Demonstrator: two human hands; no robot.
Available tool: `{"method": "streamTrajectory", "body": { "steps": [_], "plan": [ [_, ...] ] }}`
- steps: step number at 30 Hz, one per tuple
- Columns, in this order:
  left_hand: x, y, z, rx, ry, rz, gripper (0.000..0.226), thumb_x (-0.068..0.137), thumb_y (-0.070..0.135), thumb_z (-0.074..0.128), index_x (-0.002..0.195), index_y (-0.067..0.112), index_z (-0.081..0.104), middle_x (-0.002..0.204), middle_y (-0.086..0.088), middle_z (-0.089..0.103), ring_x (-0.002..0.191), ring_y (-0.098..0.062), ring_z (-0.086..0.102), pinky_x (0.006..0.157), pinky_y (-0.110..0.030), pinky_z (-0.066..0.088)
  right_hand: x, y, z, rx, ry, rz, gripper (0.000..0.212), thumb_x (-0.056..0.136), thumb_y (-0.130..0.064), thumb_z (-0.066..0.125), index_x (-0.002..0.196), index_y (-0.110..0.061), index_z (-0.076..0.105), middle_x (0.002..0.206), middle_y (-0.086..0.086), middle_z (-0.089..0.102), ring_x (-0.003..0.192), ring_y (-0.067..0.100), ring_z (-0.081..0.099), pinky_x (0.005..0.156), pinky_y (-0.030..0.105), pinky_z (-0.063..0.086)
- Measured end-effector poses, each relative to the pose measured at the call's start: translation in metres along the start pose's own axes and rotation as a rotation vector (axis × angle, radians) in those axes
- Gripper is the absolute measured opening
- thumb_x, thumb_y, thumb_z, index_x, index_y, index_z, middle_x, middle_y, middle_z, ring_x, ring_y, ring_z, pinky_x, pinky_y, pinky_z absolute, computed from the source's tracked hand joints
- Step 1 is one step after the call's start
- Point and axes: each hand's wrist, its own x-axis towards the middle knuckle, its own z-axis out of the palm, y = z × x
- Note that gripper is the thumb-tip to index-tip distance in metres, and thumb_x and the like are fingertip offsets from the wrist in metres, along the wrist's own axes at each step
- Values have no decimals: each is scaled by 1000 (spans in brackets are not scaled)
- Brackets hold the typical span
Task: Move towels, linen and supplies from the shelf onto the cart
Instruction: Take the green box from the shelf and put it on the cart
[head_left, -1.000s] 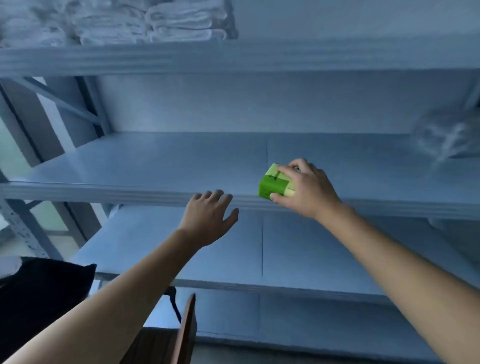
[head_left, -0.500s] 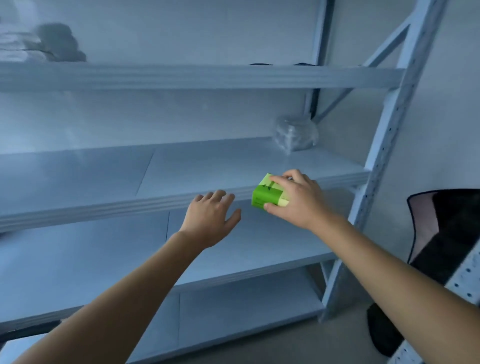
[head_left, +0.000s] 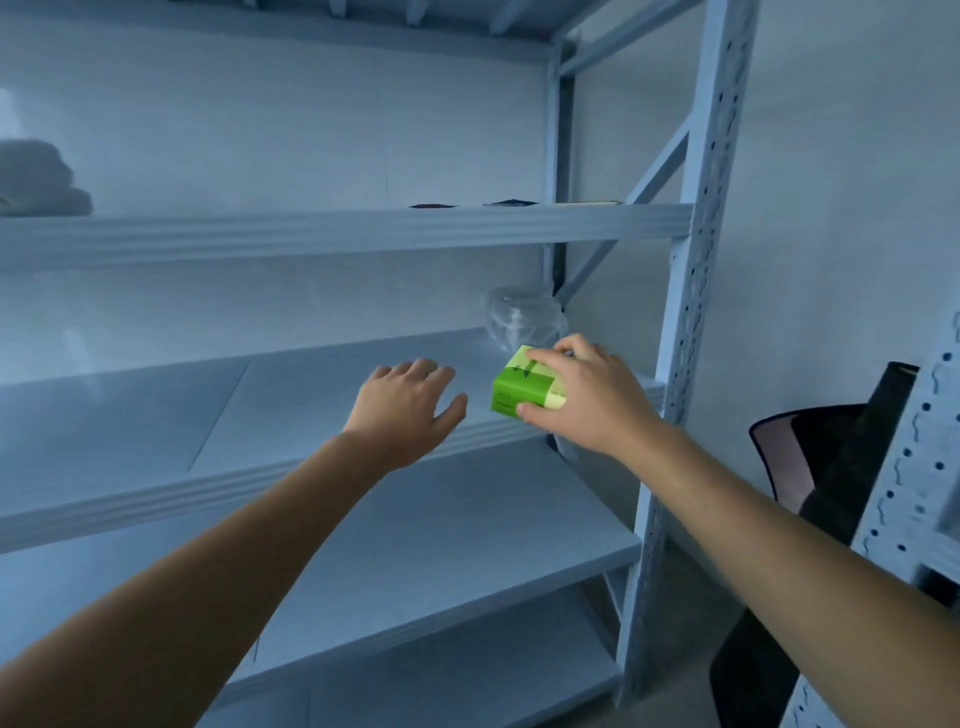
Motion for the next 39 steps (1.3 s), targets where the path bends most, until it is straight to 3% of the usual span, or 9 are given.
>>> {"method": "streamTrajectory", "body": {
  "steps": [19, 39],
  "plan": [
    [149, -31, 41, -39, 44, 39, 63, 91, 58, 25, 123, 19, 62, 117, -3, 66, 99, -30, 64, 82, -40, 50, 145, 76, 13, -37, 35, -26, 73, 73, -67, 66, 137, -39, 49, 121, -5, 47, 113, 21, 53, 98, 39, 40],
    [165, 1, 41, 17, 43, -147, 60, 92, 56, 27, 125, 20, 62, 119, 0, 67, 101, -27, 65, 84, -38, 50, 185, 129, 27, 63, 24, -189, 75, 69, -70, 67, 136, -39, 51, 120, -6, 48, 114, 22, 53, 99, 41, 41]
  ]
}}
